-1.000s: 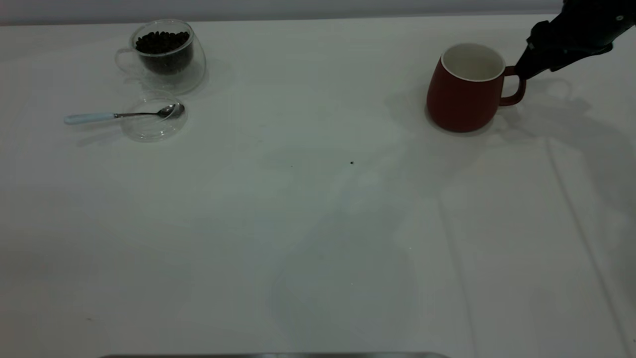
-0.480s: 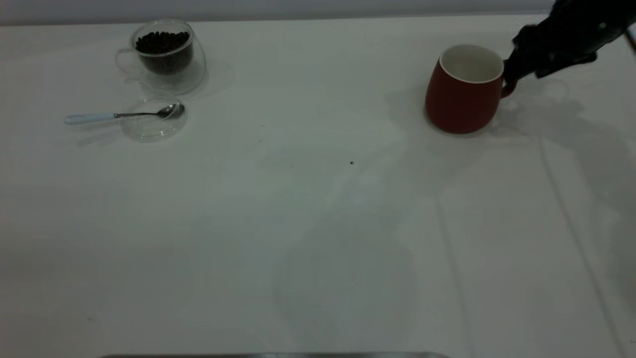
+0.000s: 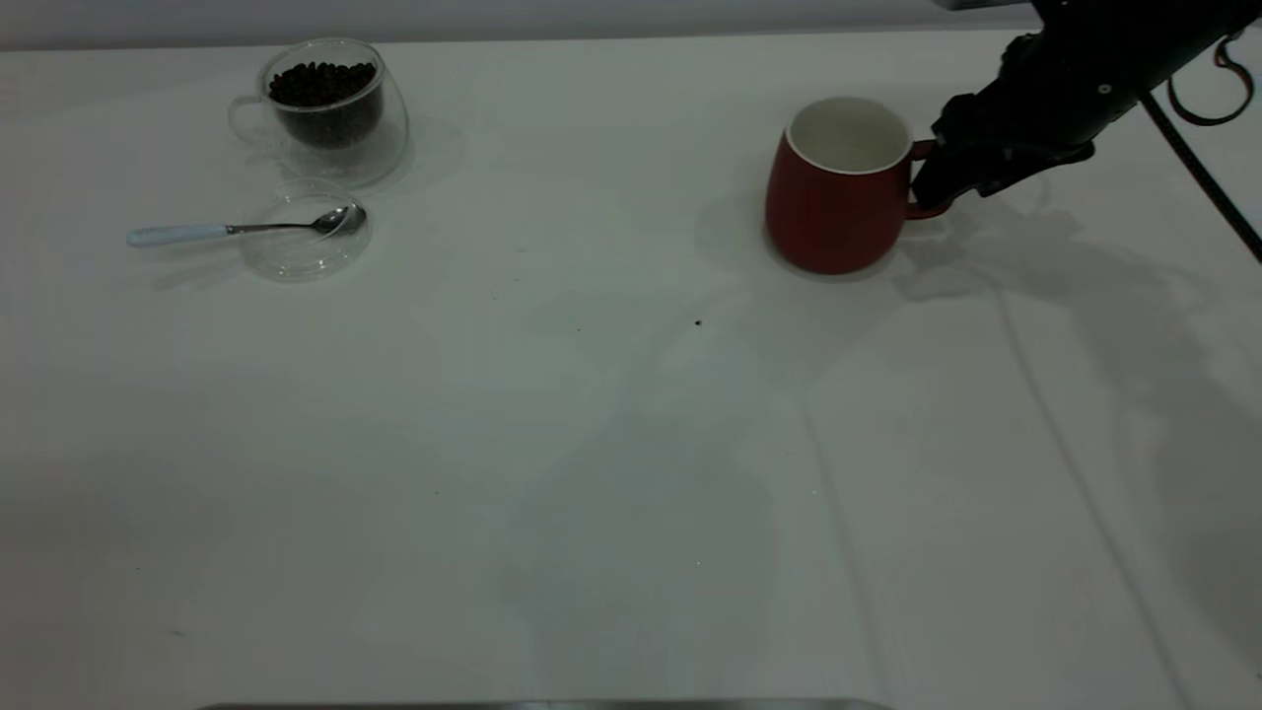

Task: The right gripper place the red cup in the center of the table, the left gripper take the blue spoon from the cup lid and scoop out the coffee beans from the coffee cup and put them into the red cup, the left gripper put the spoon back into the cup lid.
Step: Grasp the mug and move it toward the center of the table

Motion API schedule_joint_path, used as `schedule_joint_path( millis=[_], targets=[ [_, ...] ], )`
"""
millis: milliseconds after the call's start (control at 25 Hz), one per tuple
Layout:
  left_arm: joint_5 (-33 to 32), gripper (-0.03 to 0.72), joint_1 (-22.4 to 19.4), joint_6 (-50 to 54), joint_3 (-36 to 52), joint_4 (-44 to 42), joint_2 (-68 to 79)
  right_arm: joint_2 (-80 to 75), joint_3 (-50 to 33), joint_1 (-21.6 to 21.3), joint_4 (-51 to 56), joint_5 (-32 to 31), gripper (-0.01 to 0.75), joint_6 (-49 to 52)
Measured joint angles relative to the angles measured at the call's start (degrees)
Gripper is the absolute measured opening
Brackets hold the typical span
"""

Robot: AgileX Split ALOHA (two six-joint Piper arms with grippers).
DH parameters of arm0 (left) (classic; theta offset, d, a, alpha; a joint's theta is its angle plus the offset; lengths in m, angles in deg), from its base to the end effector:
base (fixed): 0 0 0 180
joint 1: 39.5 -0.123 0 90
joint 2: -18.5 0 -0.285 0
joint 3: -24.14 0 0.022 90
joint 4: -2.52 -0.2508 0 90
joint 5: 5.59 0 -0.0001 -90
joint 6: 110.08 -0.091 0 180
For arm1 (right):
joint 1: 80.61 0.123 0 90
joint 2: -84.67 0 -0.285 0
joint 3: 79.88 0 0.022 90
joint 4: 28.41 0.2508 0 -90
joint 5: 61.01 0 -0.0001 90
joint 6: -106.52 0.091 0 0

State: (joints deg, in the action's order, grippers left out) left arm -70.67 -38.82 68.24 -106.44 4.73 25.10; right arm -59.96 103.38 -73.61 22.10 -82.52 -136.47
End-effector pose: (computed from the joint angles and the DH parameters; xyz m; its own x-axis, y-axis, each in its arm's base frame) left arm -0.0096 -0.0031 0.2671 -0.5157 0.0192 -0.8566 0.0485 0.9988 -0.0069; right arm 0.4359 0.0795 0.0264 -0.8153 -0.3424 -0.4669 -0.4525 0.8799 0.1449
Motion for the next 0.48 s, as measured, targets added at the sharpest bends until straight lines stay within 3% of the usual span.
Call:
schedule_joint_path(
  millis=[480],
  targets=[
    [0.0,0.501,0.0,0.0,0.0,0.0,0.0,0.0,0.0,7.7,0.2,1.2,0.550,0.0]
  ],
)
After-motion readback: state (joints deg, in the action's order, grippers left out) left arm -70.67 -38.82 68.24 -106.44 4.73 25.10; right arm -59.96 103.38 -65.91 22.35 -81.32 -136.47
